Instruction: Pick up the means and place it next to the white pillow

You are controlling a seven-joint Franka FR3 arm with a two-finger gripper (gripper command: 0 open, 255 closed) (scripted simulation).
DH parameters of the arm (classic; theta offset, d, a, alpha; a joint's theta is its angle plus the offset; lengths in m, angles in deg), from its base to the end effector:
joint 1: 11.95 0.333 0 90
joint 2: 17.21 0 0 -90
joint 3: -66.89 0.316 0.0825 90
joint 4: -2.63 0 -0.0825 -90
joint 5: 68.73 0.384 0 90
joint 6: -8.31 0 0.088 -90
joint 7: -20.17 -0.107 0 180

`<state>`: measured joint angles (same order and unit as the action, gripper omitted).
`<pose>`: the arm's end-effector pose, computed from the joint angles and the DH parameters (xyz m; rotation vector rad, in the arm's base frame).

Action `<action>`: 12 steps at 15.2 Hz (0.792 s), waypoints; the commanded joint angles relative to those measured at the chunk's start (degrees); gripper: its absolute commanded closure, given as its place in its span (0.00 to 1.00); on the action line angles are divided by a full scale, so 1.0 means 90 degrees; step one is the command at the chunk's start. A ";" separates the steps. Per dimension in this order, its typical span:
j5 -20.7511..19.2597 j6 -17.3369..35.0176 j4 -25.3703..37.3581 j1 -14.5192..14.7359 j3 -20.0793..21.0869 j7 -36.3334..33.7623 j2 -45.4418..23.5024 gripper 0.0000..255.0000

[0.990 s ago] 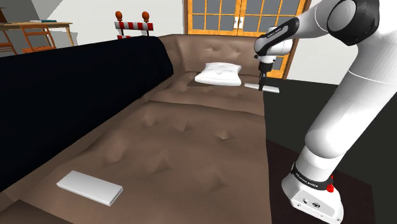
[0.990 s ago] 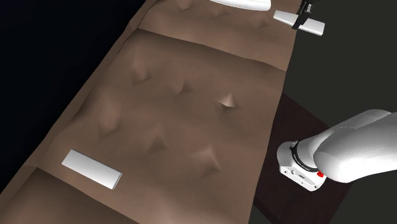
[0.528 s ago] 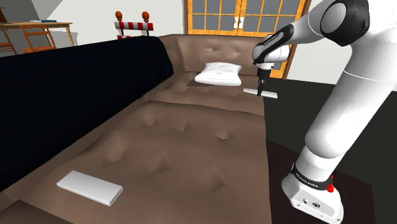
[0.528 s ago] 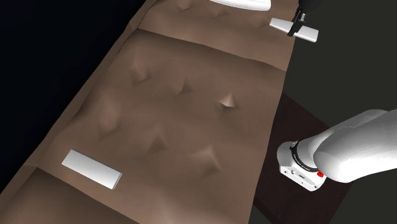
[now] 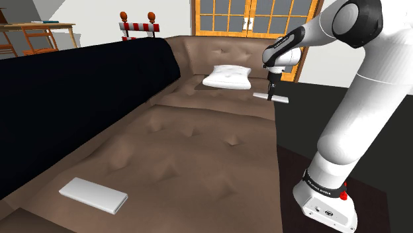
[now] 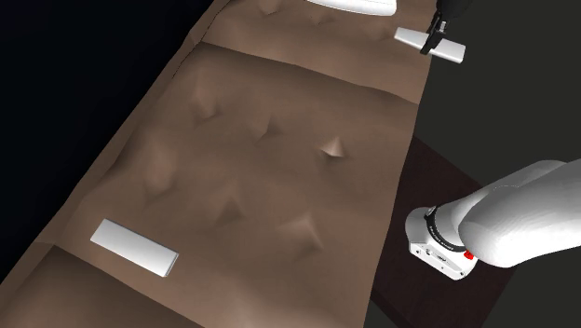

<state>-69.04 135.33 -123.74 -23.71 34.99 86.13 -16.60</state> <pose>0.3827 -0.3658 0.3865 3.0656 0.6093 0.0200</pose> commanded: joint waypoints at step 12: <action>-0.0252 -0.0800 0.0439 0.0015 0.0046 -0.0187 0.0422 0.00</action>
<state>-71.19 128.58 -120.02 -23.59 35.35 84.57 -12.99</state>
